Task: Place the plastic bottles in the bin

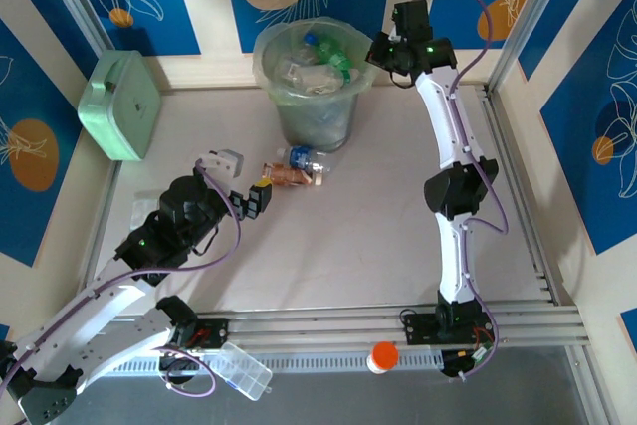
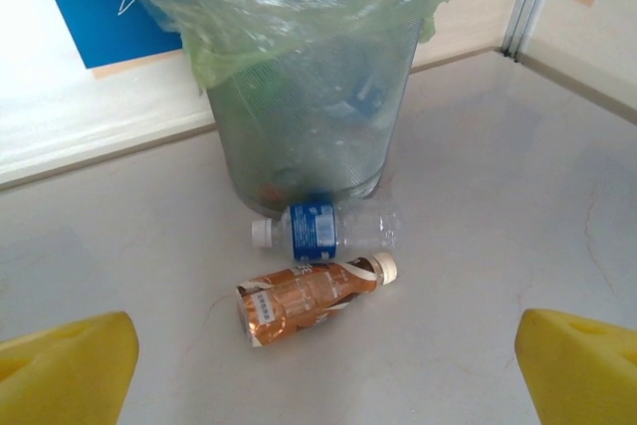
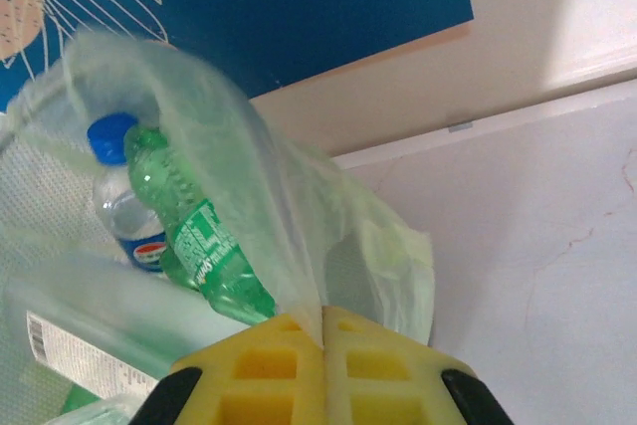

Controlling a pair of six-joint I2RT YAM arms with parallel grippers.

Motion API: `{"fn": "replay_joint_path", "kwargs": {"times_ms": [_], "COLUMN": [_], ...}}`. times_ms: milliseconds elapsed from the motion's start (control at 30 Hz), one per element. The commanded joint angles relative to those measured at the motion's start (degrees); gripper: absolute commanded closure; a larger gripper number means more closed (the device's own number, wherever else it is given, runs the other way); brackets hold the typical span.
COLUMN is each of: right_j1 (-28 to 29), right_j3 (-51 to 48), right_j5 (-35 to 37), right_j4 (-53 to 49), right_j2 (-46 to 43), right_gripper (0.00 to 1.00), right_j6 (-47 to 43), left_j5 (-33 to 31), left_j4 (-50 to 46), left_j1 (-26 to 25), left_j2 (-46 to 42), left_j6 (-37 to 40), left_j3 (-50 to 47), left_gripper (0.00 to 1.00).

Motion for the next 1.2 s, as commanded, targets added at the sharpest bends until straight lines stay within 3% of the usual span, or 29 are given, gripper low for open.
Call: {"fn": "replay_joint_path", "kwargs": {"times_ms": [0,267,467,567,700,933,1167], "right_j1": [0.28,-1.80,-1.86,-2.09,-2.17,-2.59,-2.42], "right_j3": [1.48,-8.76,-32.98,-40.72,-45.88,-51.71,-60.94], "right_j5": [2.43,-4.25,-5.69,-6.09,-5.78,-6.10,-8.45], "right_j4": [-4.05,-9.31,-0.28,2.13,2.08,1.64,3.30], "right_j2": [-4.47,-11.17,-26.69,-32.85,-38.42,-45.74,-55.61], "right_gripper": [1.00,1.00,1.00,1.00,1.00,1.00,1.00], "right_j6": [-0.69,3.75,5.27,6.07,5.96,5.99,8.71], "left_j5": [-0.72,-0.70,-1.76,-2.55,1.46,2.59,4.53], "left_j4": [1.58,1.74,1.04,-2.54,-9.90,-20.24,-23.13], "left_j1": [0.24,0.23,0.25,0.10,0.12,-0.07,-0.99], "left_j2": [-0.67,-1.09,-1.08,-0.28,4.07,10.66,22.19], "left_j6": [-0.42,-0.68,-2.43,-10.55,-17.98,-17.67,-14.37], "left_j3": [-0.56,-0.49,-0.34,0.07,0.18,1.35,5.66], "left_gripper": [0.03,0.03,0.03,0.01,0.01,0.01,0.01]}}
